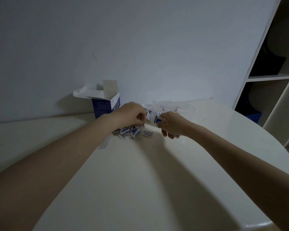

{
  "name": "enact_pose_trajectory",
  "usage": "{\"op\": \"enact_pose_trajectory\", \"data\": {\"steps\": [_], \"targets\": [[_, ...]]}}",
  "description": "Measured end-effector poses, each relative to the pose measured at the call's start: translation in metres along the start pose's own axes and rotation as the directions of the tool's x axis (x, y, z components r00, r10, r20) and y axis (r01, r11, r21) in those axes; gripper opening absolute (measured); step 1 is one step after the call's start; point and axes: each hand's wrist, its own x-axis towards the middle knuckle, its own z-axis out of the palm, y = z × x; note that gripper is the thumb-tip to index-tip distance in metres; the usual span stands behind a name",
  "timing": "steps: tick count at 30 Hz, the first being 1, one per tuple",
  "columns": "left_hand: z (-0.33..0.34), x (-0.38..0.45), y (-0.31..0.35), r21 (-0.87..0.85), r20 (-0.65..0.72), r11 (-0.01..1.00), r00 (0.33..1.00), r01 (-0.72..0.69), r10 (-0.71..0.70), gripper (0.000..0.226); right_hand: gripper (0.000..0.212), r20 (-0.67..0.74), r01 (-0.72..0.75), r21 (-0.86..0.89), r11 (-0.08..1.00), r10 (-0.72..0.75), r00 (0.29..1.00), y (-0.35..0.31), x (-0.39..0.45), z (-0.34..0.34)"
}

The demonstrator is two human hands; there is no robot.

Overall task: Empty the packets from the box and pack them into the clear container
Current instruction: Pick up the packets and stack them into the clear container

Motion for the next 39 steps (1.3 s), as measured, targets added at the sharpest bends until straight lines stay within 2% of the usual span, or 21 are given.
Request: {"op": "enact_pose_trajectory", "data": {"steps": [3, 5, 9, 11, 14, 18, 20, 23, 26, 28, 33, 39], "targets": [[-0.019, -0.003, 0.002, -0.232, -0.206, 0.971, 0.973, 0.053, -0.102, 0.007, 0.017, -0.065, 0.0, 0.156, 0.988, 0.01, 0.998, -0.006, -0.004, -0.005], [-0.028, -0.004, 0.004, -0.4, -0.278, 0.911, 0.935, 0.098, -0.222, 0.009, 0.01, -0.099, 0.003, 0.246, 0.969, 0.022, 0.995, -0.012, -0.006, -0.009], [-0.033, -0.008, 0.006, -0.664, -0.228, 0.725, 0.874, 0.182, -0.429, 0.011, 0.015, -0.153, 0.018, 0.272, 0.962, 0.024, 0.988, -0.018, -0.005, -0.015], [-0.031, -0.012, 0.005, -0.718, -0.187, 0.657, 0.845, 0.23, -0.501, 0.01, 0.023, -0.226, 0.051, 0.297, 0.953, 0.019, 0.974, -0.019, -0.006, -0.018], [-0.029, -0.021, 0.006, -0.744, -0.16, 0.612, 0.818, 0.268, -0.553, 0.007, 0.019, -0.301, 0.101, 0.44, 0.892, 0.04, 0.953, -0.022, -0.01, -0.023], [-0.027, -0.031, 0.009, -0.781, -0.124, 0.566, 0.822, 0.265, -0.555, 0.012, 0.023, -0.09, 0.08, 0.595, 0.8, -0.033, 0.995, -0.03, -0.014, -0.021], [-0.026, -0.035, 0.014, -0.805, -0.101, 0.531, 0.822, 0.264, -0.561, 0.012, 0.02, -0.027, 0.045, 0.627, 0.778, -0.036, 0.999, -0.034, -0.013, -0.015], [-0.025, -0.041, 0.017, -0.841, -0.034, 0.478, 0.856, 0.255, -0.516, 0.01, 0.011, -0.115, 0.052, 0.579, 0.814, 0.019, 0.993, -0.041, -0.009, -0.008], [-0.024, -0.049, 0.015, -0.874, 0.115, 0.395, 0.912, 0.282, -0.395, 0.004, 0.008, -0.198, 0.061, 0.556, 0.829, 0.061, 0.978, -0.042, -0.008, -0.007], [-0.023, -0.051, 0.012, -0.852, 0.17, 0.409, 0.912, 0.326, -0.373, 0.01, 0.009, -0.205, 0.055, 0.582, 0.811, 0.08, 0.975, -0.039, -0.008, -0.009], [-0.014, -0.05, 0.01, -0.849, 0.208, 0.399, 0.913, 0.347, -0.352, 0.006, 0.016, -0.14, 0.057, 0.605, 0.795, 0.036, 0.99, -0.034, -0.013, -0.007], [-0.014, -0.051, 0.0, -0.877, 0.147, 0.369, 0.904, 0.307, -0.402, 0.007, 0.016, -0.222, 0.043, 0.64, 0.768, 0.13, 0.966, -0.02, -0.011, -0.014]]}}
